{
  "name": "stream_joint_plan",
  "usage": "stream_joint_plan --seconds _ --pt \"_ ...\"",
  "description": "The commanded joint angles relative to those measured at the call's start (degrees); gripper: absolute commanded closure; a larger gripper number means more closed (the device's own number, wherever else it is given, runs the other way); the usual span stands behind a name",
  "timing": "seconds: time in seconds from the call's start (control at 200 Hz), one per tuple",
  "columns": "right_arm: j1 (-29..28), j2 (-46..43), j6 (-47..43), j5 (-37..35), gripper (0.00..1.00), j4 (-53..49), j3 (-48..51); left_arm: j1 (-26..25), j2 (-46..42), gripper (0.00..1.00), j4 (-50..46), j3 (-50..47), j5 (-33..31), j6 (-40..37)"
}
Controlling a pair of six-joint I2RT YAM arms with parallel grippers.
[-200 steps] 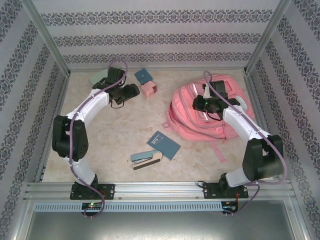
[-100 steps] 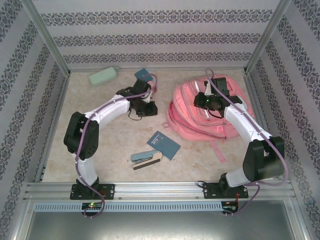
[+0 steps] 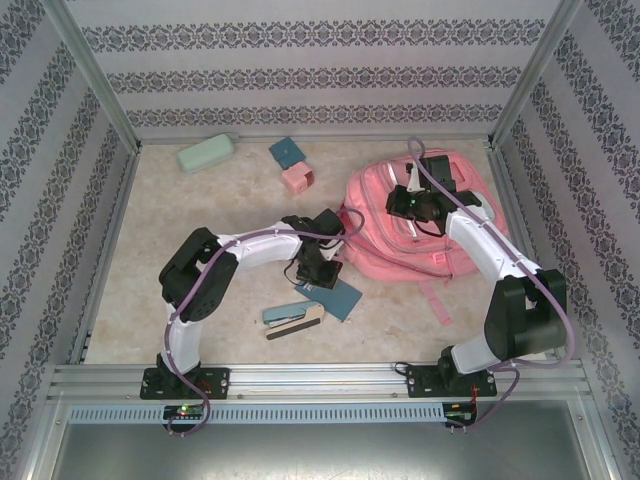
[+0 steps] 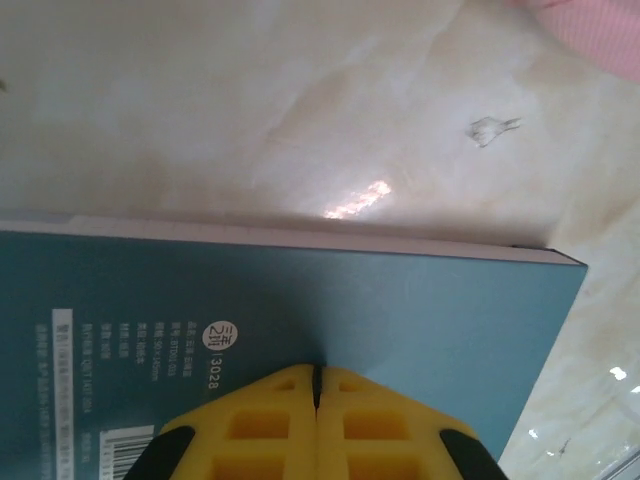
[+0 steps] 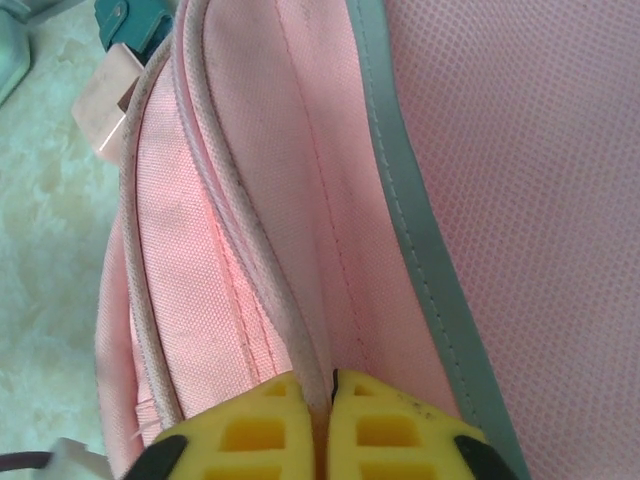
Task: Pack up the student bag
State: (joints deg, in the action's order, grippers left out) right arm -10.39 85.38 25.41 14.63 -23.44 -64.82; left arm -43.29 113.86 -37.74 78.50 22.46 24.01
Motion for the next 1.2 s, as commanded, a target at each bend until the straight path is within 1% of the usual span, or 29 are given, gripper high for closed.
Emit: stream_joint_plan --seconds 0.0,0.035,0.075,0.18,0.245,0.385,0.465,0.57,0.714,0.774,0.864,0.924,0.984,1.094,1.194 --pt "-0.42 -0.49 0.05 -1.67 0.75 0.87 1.18 0.69 3.01 1.00 -3.08 -1.73 -6.51 0.97" --pt "-0.50 -0.77 0.05 -1.97 0.66 0.84 1.31 1.14 3.15 1.00 -3.28 -2.02 -7.68 1.54" --pt "-0.58 -1.04 0.13 -2.16 0.62 0.77 1.51 2.04 3.04 1.00 -3.57 -2.31 -9.25 2.46" --pt "-1.10 -1.88 0.34 -2.58 0.60 0.77 1.77 5.58 1.80 1.00 -3.51 -3.96 -12.53 5.27" --pt "-1.82 -2.30 0.46 -3.25 0.58 0.43 1.67 8.83 1.07 1.00 -3.60 -4.91 -14.78 7.44" --pt "-3.99 -3.11 1.76 -4.03 0.57 0.71 1.54 16.29 -0.84 1.00 -1.95 -6.71 -15.34 11.93" --pt "-6.26 -2.79 2.82 -4.08 0.56 1.09 1.28 19.23 -1.44 1.00 -0.61 -6.65 -16.48 13.12" --pt "-10.17 -1.38 5.93 -4.55 0.56 2.20 0.91 22.12 -1.44 1.00 0.86 -4.85 -14.20 13.35" --pt "-17.25 2.52 10.49 -4.83 0.54 4.61 -0.67 23.40 -5.49 0.99 1.88 -3.12 -11.44 13.53" --pt "-20.62 4.70 11.77 -5.11 0.54 6.32 -1.59 23.91 -7.93 0.92 1.55 -2.98 -11.69 13.12" --pt "-24.94 9.04 13.61 -5.89 0.53 7.66 -3.63 25.74 -11.66 0.76 1.73 -4.40 -12.39 12.14" --pt "-27.11 12.24 15.03 -6.31 0.53 7.80 -5.31 27.85 -13.55 0.71 2.61 -6.67 -11.94 11.24" --pt "-28.64 15.06 16.72 -6.76 0.53 7.95 -6.47 30.50 -14.43 0.71 2.99 -8.93 -11.01 10.31" --pt "-30.44 18.99 18.98 -7.26 0.53 8.65 -7.34 34.86 -14.61 0.72 5.41 -13.20 -6.38 8.13" --pt "-31.17 21.31 21.17 -7.61 0.54 9.92 -6.71 35.73 -13.69 0.74 8.48 -15.34 -3.26 7.72"
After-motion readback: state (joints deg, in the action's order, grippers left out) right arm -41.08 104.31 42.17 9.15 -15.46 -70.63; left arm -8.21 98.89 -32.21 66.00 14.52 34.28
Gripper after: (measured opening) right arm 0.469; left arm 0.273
